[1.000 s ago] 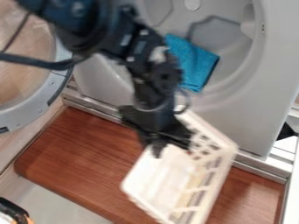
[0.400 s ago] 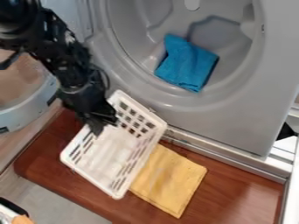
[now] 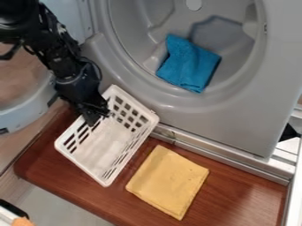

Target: Move the white basket from the right side to the left side

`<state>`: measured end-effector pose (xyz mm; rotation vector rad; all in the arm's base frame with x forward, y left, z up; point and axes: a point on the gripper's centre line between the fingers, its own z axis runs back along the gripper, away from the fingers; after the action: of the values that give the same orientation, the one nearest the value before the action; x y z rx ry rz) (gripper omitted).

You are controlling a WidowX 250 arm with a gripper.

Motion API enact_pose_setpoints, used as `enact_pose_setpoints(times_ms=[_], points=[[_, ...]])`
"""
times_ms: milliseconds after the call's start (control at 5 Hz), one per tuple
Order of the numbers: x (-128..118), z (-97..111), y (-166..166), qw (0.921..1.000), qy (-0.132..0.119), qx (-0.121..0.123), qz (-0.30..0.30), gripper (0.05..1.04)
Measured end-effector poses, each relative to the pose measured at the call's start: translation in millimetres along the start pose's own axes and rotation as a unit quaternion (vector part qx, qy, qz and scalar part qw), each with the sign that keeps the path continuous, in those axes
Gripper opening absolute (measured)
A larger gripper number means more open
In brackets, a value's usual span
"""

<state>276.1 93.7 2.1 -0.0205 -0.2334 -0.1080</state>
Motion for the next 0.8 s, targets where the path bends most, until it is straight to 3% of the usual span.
enact_pose_setpoints(times_ms=[400, 600, 800], points=[[-3.5, -35.5, 6.8, 0.9996, 0.025, -0.009, 0.011, 0.138], [-5.1, -43.7, 6.7, 0.9995, 0.031, -0.011, 0.005, 0.345], [-0.6, -38.6, 1.7, 0.9997, 0.024, -0.006, -0.001, 0.645]])
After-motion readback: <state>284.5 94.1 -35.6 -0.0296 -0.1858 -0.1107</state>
